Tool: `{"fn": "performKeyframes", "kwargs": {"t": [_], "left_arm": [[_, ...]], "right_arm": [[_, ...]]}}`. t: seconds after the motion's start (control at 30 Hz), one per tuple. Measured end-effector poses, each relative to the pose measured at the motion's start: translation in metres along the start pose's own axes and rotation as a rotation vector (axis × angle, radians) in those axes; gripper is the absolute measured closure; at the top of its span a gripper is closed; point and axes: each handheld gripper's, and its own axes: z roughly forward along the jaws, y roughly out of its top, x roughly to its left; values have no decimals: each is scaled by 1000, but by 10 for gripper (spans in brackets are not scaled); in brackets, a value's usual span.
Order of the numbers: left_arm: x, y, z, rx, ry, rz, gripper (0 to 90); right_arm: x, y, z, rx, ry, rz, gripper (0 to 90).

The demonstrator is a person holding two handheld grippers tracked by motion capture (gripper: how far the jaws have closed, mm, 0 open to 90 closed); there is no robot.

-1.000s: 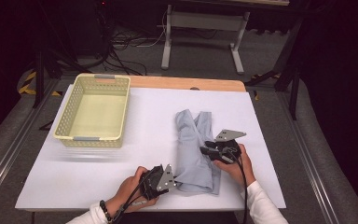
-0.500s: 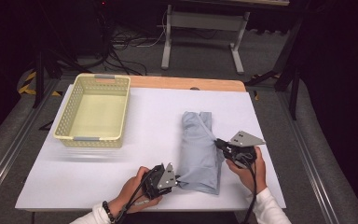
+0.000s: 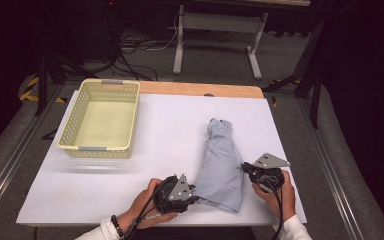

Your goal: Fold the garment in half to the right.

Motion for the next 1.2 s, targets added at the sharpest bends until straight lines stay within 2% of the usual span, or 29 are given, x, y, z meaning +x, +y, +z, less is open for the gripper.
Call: {"fn": "performKeyframes", "kwargs": {"t": [0.03,0.1,0.17,0.2,0.23,0.27,0.3,0.33,0.4,0.57,0.7,0.8,0.87,0.9,0.97,1.0,1.1,1.13,1.2], "left_arm": [[0,0,0,-6,-5,-4,521],[0,1,3,-7,8,-8,478],[0,2,8,10,18,-13,415],[1,1,11,28,27,-12,416],[2,1,13,37,31,-12,417],[4,0,16,36,14,-25,415],[6,0,18,43,6,-28,419],[7,0,19,50,16,-23,432],[9,0,21,54,12,-26,452],[10,-1,24,63,17,-12,511],[10,-1,24,63,14,-10,528],[10,-1,25,68,3,-6,595],[10,0,25,70,0,-1,634],[10,0,25,69,3,9,665],[10,1,25,71,4,12,703],[10,1,25,74,7,16,719],[11,2,25,73,7,16,756],[11,2,25,73,7,16,761],[11,2,24,76,10,17,766]], "right_arm": [[-1,-1,2,5,5,2,871],[-1,-2,5,8,11,8,852],[-1,-3,9,18,12,8,771],[0,-3,9,18,4,15,721],[-1,-3,9,13,9,24,708],[-2,-2,8,0,18,43,666],[-3,-2,7,-29,33,60,599],[-3,-1,5,-61,46,74,536],[-4,0,5,-83,52,97,492],[-6,-2,20,-35,63,114,390],[-13,-6,35,22,63,171,306],[-17,-7,42,36,90,199,306],[-19,-7,44,46,119,225,343],[-20,-7,43,47,134,227,399],[-20,-7,43,37,199,233,607],[-19,-7,42,35,220,236,634],[-19,-5,42,38,225,221,738],[-18,-5,42,35,209,209,774],[-16,-3,42,40,182,178,789]]}}
